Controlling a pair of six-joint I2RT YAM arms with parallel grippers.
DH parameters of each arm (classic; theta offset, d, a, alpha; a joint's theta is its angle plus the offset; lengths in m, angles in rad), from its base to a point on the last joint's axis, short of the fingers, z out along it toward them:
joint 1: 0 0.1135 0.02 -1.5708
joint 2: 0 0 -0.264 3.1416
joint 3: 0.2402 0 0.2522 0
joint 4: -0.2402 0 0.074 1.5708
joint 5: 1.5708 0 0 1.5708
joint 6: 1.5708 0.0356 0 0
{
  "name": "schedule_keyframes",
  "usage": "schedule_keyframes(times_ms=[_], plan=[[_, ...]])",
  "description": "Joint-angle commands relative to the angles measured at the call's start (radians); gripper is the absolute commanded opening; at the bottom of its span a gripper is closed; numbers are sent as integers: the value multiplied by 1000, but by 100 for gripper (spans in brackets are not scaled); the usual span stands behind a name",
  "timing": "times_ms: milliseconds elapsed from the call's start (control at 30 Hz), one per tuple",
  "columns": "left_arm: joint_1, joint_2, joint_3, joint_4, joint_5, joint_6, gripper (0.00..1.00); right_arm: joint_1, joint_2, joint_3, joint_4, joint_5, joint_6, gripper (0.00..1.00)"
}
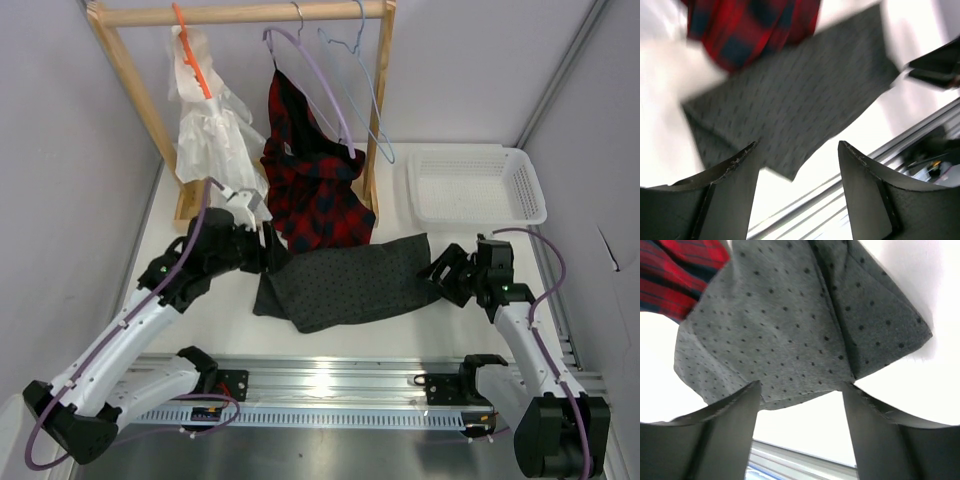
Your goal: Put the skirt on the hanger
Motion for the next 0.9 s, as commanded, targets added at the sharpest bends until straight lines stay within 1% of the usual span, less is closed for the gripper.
schedule_keyframes(times_ms=[0, 67, 100, 200, 267, 333, 367, 400, 433, 467, 500, 533, 567, 600, 633, 667, 700, 733, 767, 800, 867], plan=[[4, -4, 147, 52, 38, 45, 68, -5, -27, 93, -36, 37, -23, 75], [4, 5, 189, 87, 32, 48, 68, -5, -35, 119, -48, 54, -22, 77], [4, 19, 234, 106, 31, 50, 68, -5, -41, 134, -62, 59, -23, 77], [3, 56, 366, 170, 7, 44, 68, -5, -51, 214, -83, 70, -25, 76], [3, 91, 416, 209, 2, 39, 68, -5, -68, 291, -68, 73, -25, 74], [4, 108, 453, 236, -7, 27, 67, -5, -81, 369, 17, 54, -34, 73], [4, 111, 454, 246, -8, 24, 67, -5, -73, 400, 94, 44, -51, 72], [4, 113, 454, 255, -11, 16, 67, -5, -64, 433, 126, 45, -63, 71], [3, 111, 444, 272, -16, 10, 67, 9, -20, 476, 151, 66, -83, 71], [3, 107, 440, 281, -18, 7, 67, 24, 11, 566, 174, 83, -107, 69], [3, 107, 433, 287, -19, 3, 66, 45, 46, 610, 220, 100, -159, 68], [3, 107, 433, 290, -21, -1, 66, 64, 132, 659, 234, 106, -184, 66], [3, 107, 433, 289, -21, -4, 66, 100, 181, 768, 239, 100, -206, 63], [3, 105, 430, 289, -18, -4, 66, 120, 229, 821, 252, 97, -244, 63], [3, 99, 427, 278, -22, -5, 66, 146, 275, 875, 255, 123, -264, 63], [4, 93, 419, 275, -28, -5, 66, 197, 362, 985, 246, 137, -287, 63], [3, 84, 413, 270, -33, -5, 66, 225, 402, 1037, 246, 151, -320, 63], [3, 64, 407, 270, -34, -4, 66, 255, 441, 1090, 234, 216, -394, 64], [4, 56, 395, 269, -36, -2, 66, 280, 512, 1137, 225, 235, -425, 64], [3, 48, 390, 264, -39, 1, 66, 298, 545, 1214, 226, 235, -442, 64], [3, 33, 384, 250, -45, 7, 66, 300, 625, 1272, 243, 223, -462, 64]])
